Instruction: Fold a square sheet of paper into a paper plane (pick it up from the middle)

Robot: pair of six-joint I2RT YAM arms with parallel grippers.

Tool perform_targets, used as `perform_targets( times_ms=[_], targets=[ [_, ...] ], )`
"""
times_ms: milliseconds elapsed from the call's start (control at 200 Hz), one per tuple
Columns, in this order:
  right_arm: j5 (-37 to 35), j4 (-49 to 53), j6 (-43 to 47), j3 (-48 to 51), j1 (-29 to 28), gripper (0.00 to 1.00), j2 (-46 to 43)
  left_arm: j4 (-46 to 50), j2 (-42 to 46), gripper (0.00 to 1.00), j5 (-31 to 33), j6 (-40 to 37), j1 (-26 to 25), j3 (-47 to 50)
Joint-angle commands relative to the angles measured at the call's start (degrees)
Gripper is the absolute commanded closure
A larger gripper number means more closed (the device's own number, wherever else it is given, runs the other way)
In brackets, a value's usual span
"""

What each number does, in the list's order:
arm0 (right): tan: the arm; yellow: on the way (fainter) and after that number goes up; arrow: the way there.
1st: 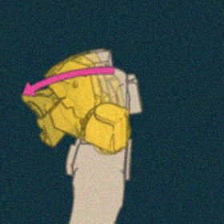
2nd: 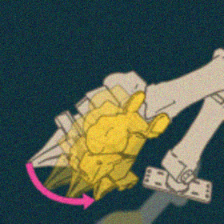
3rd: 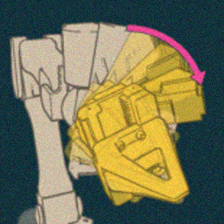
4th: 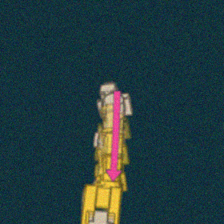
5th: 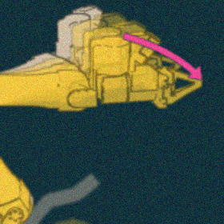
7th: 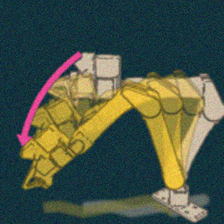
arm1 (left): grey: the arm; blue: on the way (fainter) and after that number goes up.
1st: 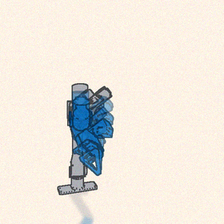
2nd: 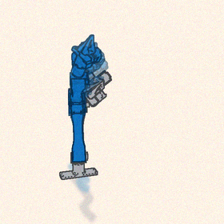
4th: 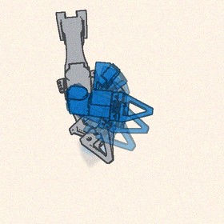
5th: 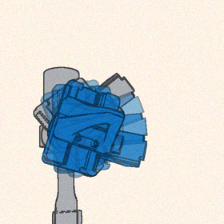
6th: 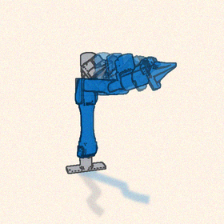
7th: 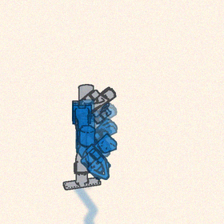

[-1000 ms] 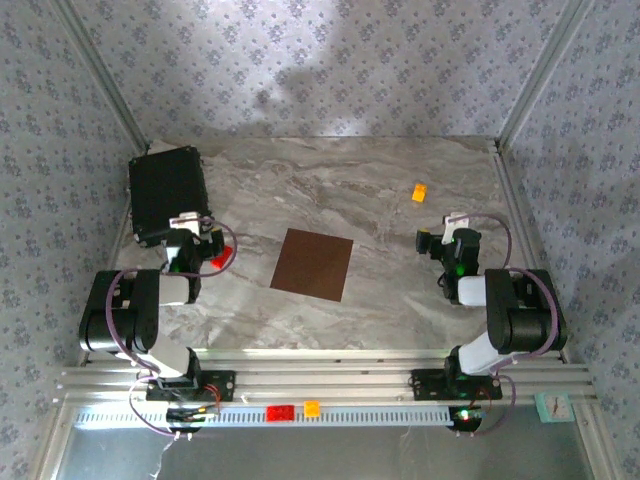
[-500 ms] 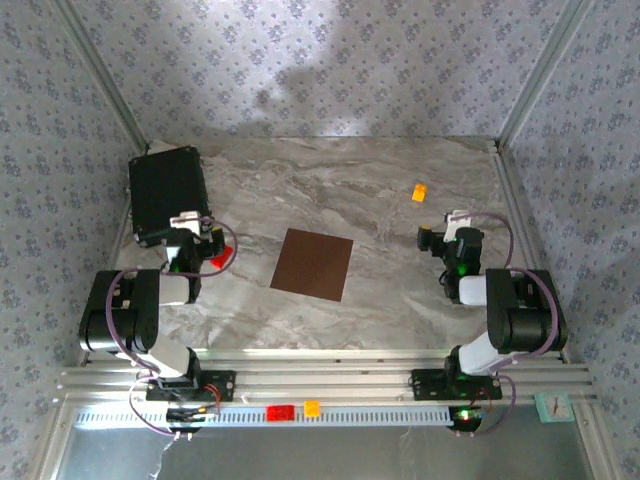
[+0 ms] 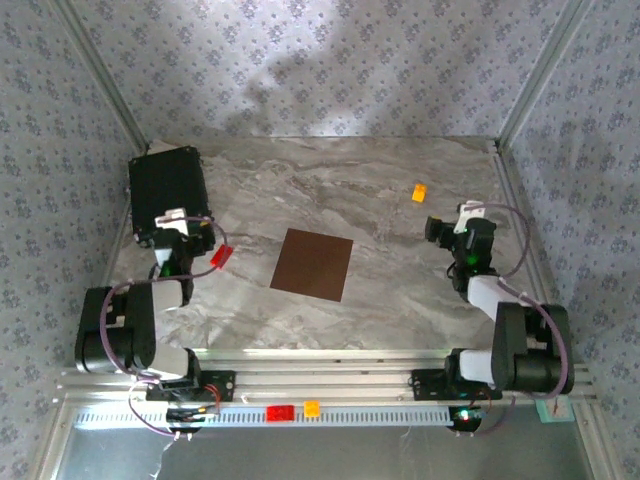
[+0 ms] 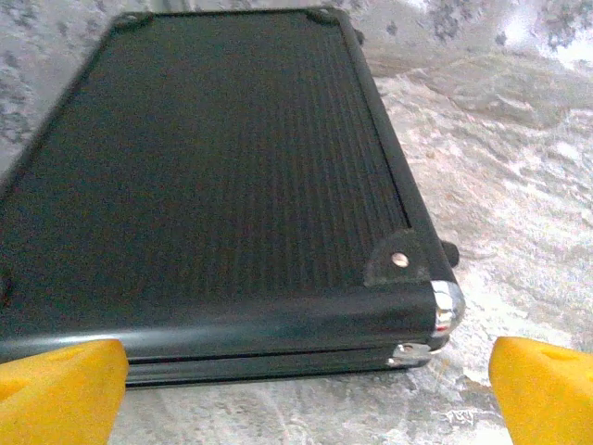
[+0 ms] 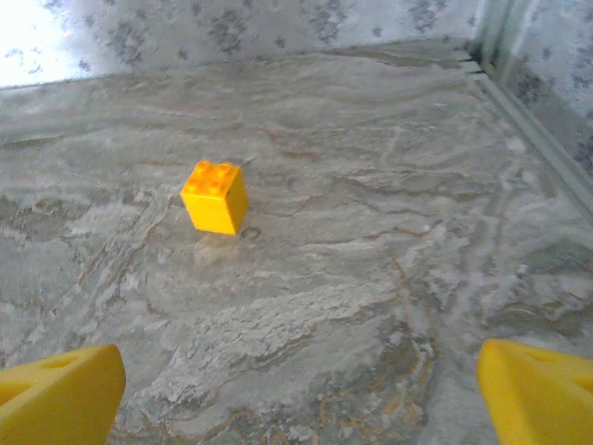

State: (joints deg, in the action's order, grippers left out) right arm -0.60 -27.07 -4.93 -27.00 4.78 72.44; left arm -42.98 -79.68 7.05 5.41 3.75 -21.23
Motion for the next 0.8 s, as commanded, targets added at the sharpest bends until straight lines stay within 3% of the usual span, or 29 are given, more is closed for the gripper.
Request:
perform_targets(
  times_ms=[0, 90, 140, 210, 330, 455, 545, 695, 795],
  targets=[
    [0.8, 23.6, -8.5, -7.8, 0.7, 0.01, -3.7, 8.4, 4.6, 0.00, 1.6, 3.1, 0.3, -3.0],
    [6.4, 44.5, -12.9, -17.9, 0.7, 0.01, -2.1, 18.4, 7.9, 0.00, 7.1, 7.9, 0.4, -6.6],
    [10.2, 49.9, -14.7, -20.8, 0.7, 0.01, -0.9, 22.4, 9.8, 0.00, 9.1, 10.7, 0.5, -7.6],
    [16.6, 53.6, -18.5, -22.8, 0.5, 0.01, 0.4, 26.3, 12.4, 0.00, 8.6, 12.5, 0.5, -8.2],
    [21.1, 53.3, -23.6, -22.7, -1.4, 0.01, -0.5, 33.7, 16.9, 0.00, 6.9, 19.0, 0.7, -9.6],
    [22.5, 46.6, -32.1, -19.1, -7.3, 0.01, -2.9, 42.5, 22.3, 0.00, -5.1, 22.8, 1.5, -11.9],
    [21.1, 42.6, -36.6, -17.8, -14.7, 0.01, -2.4, 48.0, 25.2, 0.00, -9.3, 31.8, 1.5, -12.5],
    [16.2, 36.0, -44.2, -16.6, -27.7, 0.01, 2.2, 50.2, 24.6, 0.00, -29.5, 31.0, 1.6, -13.9],
    [14.8, 32.8, -46.3, -18.5, -33.9, 0.03, 7.2, 53.3, 23.7, 0.00, -36.0, 31.1, 0.9, -14.5]
  ],
)
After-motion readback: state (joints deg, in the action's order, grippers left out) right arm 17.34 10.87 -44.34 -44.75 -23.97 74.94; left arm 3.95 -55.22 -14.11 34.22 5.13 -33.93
